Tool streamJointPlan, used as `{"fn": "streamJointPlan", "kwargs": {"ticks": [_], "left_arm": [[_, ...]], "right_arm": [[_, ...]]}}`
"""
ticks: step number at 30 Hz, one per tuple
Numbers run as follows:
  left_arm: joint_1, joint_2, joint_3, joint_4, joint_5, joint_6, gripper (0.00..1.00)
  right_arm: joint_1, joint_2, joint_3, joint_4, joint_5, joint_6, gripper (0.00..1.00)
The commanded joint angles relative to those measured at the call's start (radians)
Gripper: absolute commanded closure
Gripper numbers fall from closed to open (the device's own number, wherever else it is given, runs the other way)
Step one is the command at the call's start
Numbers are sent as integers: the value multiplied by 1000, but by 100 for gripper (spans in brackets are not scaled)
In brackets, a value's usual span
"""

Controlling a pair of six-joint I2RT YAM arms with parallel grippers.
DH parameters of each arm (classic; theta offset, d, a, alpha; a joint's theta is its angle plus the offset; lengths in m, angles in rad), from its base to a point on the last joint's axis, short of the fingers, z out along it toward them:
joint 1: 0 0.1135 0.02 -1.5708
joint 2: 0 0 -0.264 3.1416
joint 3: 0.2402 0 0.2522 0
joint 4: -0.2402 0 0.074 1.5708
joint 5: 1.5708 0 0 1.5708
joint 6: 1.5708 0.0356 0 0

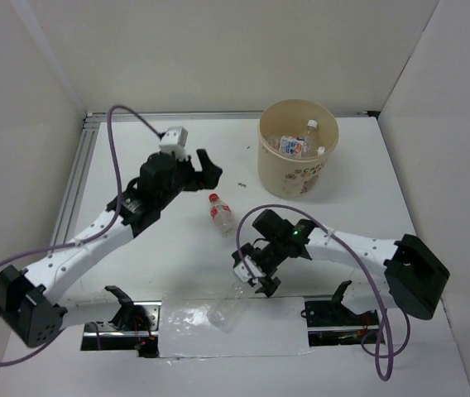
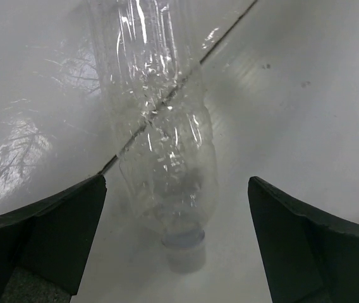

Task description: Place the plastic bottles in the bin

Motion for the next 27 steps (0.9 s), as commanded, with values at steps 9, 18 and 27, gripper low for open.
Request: {"fn": "streamJointPlan", "kwargs": {"ticks": [9, 18, 27], "left_arm": [[10, -196, -351, -46, -79, -194, 0], [54, -149, -393, 14, 0, -280, 0], [111, -48, -393, 88, 103, -363, 0]], "right_arm": [[100, 157, -56, 179, 101, 40, 53], [-129, -92, 230, -80, 104, 91, 76], [-529, -250, 365, 109, 104, 142, 74]]}}
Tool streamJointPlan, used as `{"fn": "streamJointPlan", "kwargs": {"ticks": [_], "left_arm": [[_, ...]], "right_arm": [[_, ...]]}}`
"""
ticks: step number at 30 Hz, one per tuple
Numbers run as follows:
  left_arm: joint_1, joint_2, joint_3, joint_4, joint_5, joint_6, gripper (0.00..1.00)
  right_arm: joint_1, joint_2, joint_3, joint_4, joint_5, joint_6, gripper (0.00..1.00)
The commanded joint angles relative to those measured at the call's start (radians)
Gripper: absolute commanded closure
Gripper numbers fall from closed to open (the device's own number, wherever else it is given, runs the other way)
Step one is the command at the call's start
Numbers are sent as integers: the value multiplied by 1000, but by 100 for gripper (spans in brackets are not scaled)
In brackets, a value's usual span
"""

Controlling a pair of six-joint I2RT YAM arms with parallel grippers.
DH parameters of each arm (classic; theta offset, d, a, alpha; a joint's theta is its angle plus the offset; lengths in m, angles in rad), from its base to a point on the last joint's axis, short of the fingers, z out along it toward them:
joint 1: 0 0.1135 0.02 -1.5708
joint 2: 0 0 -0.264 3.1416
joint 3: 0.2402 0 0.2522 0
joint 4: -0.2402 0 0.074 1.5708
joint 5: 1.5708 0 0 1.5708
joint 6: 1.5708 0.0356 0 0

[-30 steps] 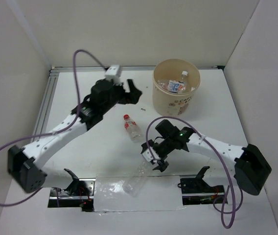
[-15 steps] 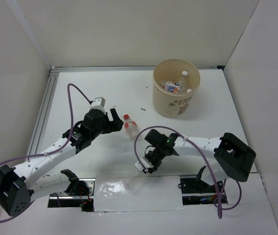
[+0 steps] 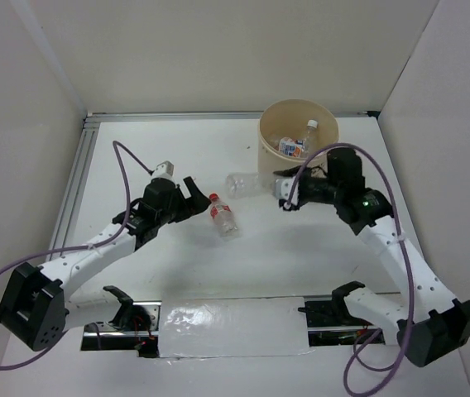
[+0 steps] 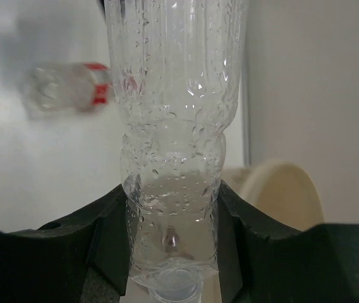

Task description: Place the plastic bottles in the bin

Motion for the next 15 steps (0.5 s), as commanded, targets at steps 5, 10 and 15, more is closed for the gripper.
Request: {"fn": "streamJointPlan", "kwargs": {"ticks": [5, 10, 15], "left_arm": [[16, 128, 36, 104, 100, -53, 0], [-13, 227, 65, 123, 132, -53, 0], [-34, 333, 99, 132, 132, -53, 0]], "right_arm": [[-438, 116, 109, 308, -133, 221, 73], [-497, 282, 237, 331, -161, 250, 64], [-497, 409, 344, 245, -199, 230, 40]]}}
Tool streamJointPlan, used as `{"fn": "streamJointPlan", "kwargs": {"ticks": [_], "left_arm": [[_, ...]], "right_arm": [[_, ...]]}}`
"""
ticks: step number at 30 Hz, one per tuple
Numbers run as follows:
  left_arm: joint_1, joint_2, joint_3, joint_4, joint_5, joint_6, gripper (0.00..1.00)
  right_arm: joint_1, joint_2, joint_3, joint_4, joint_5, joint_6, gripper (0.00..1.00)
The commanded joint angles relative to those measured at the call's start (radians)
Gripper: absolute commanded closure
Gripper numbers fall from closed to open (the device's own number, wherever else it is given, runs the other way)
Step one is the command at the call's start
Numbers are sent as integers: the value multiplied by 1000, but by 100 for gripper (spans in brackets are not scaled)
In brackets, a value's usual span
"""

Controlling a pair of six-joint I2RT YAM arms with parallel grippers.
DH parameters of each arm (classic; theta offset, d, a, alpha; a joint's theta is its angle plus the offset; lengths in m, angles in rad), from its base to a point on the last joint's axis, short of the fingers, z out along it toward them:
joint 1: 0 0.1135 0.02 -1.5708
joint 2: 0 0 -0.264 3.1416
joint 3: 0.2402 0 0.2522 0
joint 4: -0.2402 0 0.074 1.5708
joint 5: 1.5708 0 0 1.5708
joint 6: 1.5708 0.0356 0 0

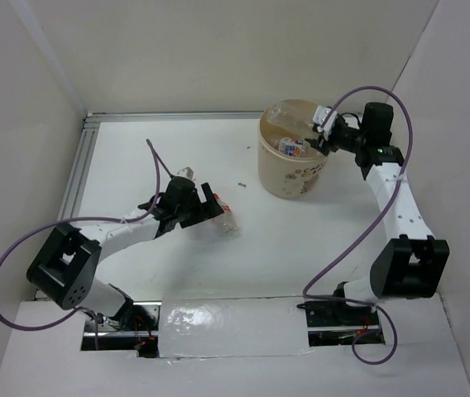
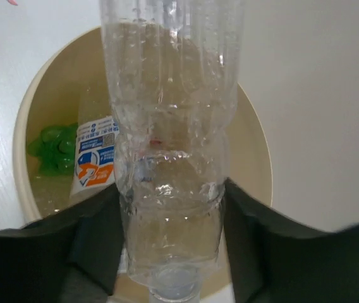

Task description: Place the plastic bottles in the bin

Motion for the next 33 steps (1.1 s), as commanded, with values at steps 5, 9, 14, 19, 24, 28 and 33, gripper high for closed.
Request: {"fn": "streamJointPlan", "kwargs": {"ticks": [5, 9, 14, 19, 24, 28, 33], "left_arm": [[-38, 125, 116, 52, 0, -7, 0], [-60, 185, 159, 30, -18, 2, 0], [-83, 263, 197, 0, -40, 34, 4], [-103, 320, 240, -36, -29, 73, 52], [-141, 170, 277, -56, -38, 142, 86], [-176, 70, 439, -21, 2, 263, 86], [-186, 108, 649, 74, 54, 312, 87]], "right_arm": [[-13, 93, 160, -51, -72, 33, 0], [-34, 35, 140, -31, -107, 93, 0], [-91, -89, 71, 1, -199, 243, 0], [-149, -194, -10, -77, -275, 257, 0], [-223, -266, -75, -311, -311, 199, 0], [-244, -275, -133, -638, -333, -86, 7], [-244, -284, -240, -795, -333, -234, 96]]}}
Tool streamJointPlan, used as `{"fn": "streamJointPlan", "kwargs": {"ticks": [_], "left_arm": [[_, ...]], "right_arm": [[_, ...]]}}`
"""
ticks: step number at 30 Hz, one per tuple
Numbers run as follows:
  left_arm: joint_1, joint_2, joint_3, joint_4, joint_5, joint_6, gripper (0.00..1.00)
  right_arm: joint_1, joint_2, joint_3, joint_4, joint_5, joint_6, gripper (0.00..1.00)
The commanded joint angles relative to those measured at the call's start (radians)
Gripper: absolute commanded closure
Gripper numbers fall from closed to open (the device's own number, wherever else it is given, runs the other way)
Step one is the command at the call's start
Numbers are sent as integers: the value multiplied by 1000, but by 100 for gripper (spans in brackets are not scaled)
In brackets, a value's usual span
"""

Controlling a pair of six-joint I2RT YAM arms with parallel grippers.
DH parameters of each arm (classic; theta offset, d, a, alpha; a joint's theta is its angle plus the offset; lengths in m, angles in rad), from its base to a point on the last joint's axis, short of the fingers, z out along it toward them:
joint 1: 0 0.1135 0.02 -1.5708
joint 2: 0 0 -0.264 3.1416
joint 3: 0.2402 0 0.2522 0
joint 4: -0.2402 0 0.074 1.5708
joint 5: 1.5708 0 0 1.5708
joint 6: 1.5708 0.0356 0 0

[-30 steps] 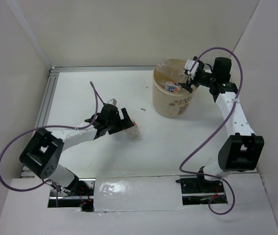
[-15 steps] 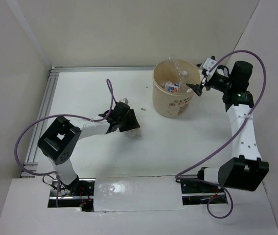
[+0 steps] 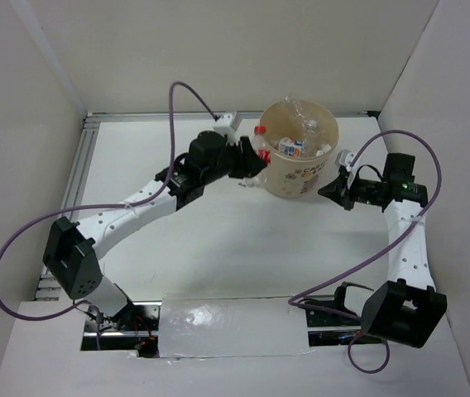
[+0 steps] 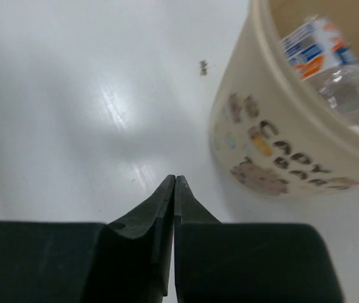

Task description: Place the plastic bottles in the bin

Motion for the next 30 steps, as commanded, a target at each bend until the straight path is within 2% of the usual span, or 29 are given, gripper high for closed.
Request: {"fn": "streamJointPlan", "kwargs": {"ticks": [1, 2, 4, 7, 10, 11, 14, 15, 17, 19, 24, 26, 30], "left_arm": [[0, 5, 159, 146, 40, 71, 87], [0, 27, 193, 184, 52, 71, 86], [0, 88, 325, 184, 52, 71, 85], [-11, 243, 463, 164, -3, 71, 81], [-11, 395, 667, 99, -61, 34, 70], [-11, 430, 704, 80, -73, 34, 59], [-20, 525, 783, 25, -93, 25, 40], [-20, 525, 783, 25, -93, 25, 24], [-29, 538, 783, 16, -124, 25, 10], [-29, 538, 795, 2, -133, 34, 0], [-29, 503, 863, -28, -61, 75, 0], [-29, 454, 831, -28, -32, 103, 0], [-29, 253, 622, 14, -18, 190, 0]], "right_arm": [[-11, -20, -51, -191, -33, -119, 98], [-11, -20, -69, -191, -21, -119, 98], [-11, -20, -135, -191, -10, -119, 89], [0, -29, -192, -169, -1, -119, 86], [0, -38, -212, -159, -1, -119, 80], [0, -38, -221, -159, -1, -119, 68], [0, -49, -232, -159, -1, -119, 37], [0, -49, -232, -148, 11, -119, 17], [0, -58, -232, -148, 21, -109, 0], [0, -58, -241, -125, 21, -70, 0], [0, -49, -241, -13, 33, 114, 0], [0, -40, -241, 33, 45, 192, 0], [-9, -39, -232, 85, 83, 301, 0]]}}
